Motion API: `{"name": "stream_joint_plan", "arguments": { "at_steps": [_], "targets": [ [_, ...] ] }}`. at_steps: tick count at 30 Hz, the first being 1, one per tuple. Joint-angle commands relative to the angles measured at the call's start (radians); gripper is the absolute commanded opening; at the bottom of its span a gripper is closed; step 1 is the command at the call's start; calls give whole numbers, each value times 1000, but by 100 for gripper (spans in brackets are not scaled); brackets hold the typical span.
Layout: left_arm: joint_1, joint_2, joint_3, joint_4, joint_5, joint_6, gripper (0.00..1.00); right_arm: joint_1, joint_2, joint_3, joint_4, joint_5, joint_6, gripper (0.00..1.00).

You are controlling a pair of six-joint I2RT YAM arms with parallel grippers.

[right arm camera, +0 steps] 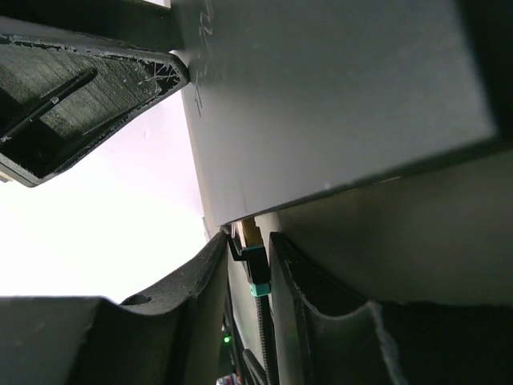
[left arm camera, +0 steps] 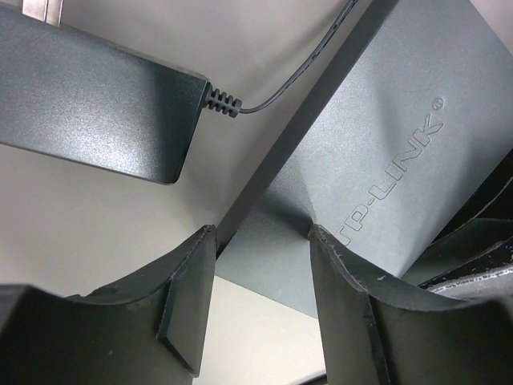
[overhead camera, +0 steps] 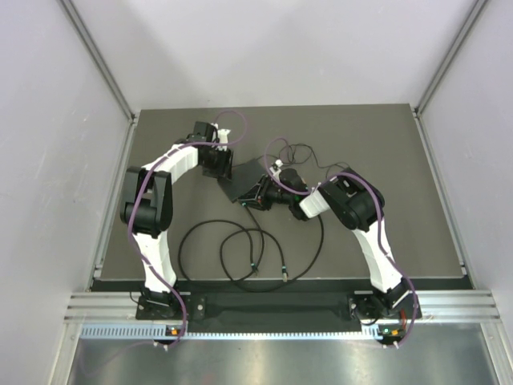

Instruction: Pull the plug from the switch port

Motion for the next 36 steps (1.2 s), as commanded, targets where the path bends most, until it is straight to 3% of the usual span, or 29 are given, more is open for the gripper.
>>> {"name": "stream_joint_plan", "arguments": {
  "at_steps": [1,7,13,19,26,29,36],
  "targets": [
    [-26,72,-30,-61,-24,18,53,-9,44,-14,-47,72,0,27],
    [-26,73,-30,-64,-24,18,53,-8,37,24,-162,72,-30,22],
    [-26,78,-27,-61,-21,17,53,-6,26,47,-237,70,-61,0],
    [-26,79,-29,-58,-18,11,53,3,5,52,-285,98,-104,0],
    [-26,90,-24,-61,-34,9,53,-3,35,121,-380,-75,-260,0],
    [-26,95,-23,-66,-38,9,53,-14,43,176,-527,-137,-340,0],
    [-26,93,-26,-64,-47,11,53,-40,2,133,-384,-261,-155,0]
  ]
}}
